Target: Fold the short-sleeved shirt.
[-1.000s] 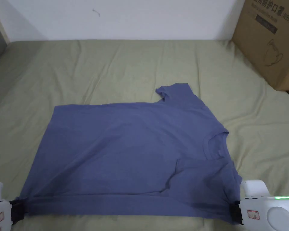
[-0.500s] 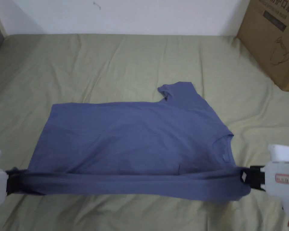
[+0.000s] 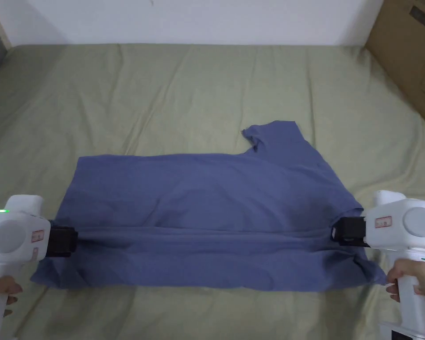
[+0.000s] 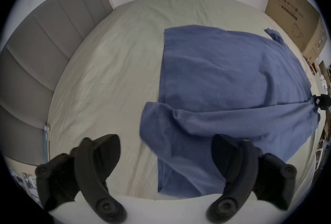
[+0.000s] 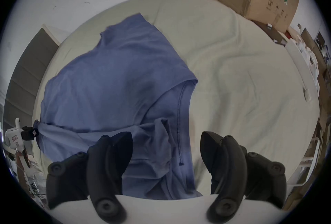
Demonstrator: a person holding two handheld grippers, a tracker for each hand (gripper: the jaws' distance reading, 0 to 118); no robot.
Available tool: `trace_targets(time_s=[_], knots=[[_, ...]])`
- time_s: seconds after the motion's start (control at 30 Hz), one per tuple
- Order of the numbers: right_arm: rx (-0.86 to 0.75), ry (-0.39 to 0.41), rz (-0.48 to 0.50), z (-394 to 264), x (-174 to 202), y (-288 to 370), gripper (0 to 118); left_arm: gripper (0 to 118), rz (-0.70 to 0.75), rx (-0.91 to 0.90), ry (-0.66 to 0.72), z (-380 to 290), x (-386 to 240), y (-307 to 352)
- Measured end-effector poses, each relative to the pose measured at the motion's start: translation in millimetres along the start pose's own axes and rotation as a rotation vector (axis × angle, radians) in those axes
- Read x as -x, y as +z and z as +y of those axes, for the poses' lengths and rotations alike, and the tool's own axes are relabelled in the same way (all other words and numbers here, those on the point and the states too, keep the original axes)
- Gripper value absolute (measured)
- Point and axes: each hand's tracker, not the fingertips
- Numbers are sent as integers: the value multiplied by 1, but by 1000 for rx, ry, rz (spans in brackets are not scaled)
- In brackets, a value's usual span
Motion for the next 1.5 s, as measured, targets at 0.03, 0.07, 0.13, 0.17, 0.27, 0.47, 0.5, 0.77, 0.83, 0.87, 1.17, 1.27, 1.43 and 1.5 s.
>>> trace_targets(time_s=[0.03,0.07,0.13,0.17,0.27,0.47,0.5,0.77,0.83,0.87,1.17,1.27,1.43,1.5], knots=[[-9,3,-3,0,0,8,82,105,-12,-15,20,-3,4,8],[-33,10,-8,-2,0,18,82,106,-22,-27,50,-7,8,16],[-110,29,-12,-8,-1,41,76,104,-58,-52,108,-19,18,36],[-147,35,-17,-14,3,59,65,98,-96,-87,148,-29,23,49],[-201,21,-16,-38,4,85,3,18,-134,-125,229,-59,30,75],[-135,22,36,-86,17,92,1,0,-64,-86,191,-101,21,72],[-126,16,38,-91,18,89,1,1,-72,-76,201,-99,21,68],[-72,-26,63,-95,13,71,1,99,0,-53,145,-57,12,20],[-64,-18,55,-97,14,68,1,97,-6,-17,96,-54,5,5],[-59,-15,52,-97,14,66,1,87,-26,-21,80,-55,1,-4],[-64,-25,36,-96,7,68,2,4,1,-31,101,-52,10,-8],[-98,-35,54,-85,1,66,70,4,-39,-53,152,-53,16,9],[20,-12,12,-67,-5,21,83,4,-54,-66,144,-51,21,18],[94,-9,19,-66,-7,-3,57,4,-50,-65,136,-51,13,27]])
